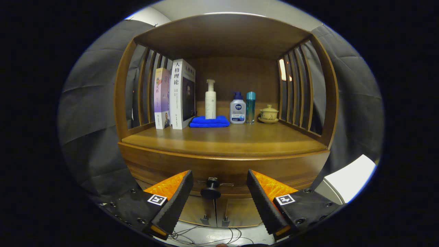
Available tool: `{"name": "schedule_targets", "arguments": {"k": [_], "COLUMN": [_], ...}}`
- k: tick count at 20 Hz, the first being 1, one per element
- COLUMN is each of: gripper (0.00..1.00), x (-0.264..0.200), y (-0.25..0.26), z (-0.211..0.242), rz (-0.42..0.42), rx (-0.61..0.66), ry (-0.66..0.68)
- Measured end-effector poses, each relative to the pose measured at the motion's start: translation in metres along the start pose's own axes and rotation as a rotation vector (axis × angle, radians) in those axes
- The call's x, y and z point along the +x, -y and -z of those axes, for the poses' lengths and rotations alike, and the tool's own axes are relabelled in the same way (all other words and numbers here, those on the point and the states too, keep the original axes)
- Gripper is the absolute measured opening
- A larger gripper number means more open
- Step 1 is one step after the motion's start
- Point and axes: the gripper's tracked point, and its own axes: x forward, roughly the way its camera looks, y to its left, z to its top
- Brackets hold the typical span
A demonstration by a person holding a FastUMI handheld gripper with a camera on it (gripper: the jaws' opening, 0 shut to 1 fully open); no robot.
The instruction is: Pull open the drawer, take out the items inside it, and place them on the countertop above the cabinet.
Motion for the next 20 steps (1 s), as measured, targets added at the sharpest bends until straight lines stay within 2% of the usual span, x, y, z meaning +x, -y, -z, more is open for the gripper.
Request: {"name": "schedule_targets", "arguments": {"k": [14, 17, 20], "gripper": [0.99, 0.88, 0.61], "x": [0.038, 0.043, 0.048], "y": [-0.006, -0.010, -0.012], "z": [0.054, 0.057, 0.059], "rz": [0.034, 0.040, 0.036], "rx": [0.000, -0.011, -0.019], "ry": [-0.055, -0.050, -0.051]}}
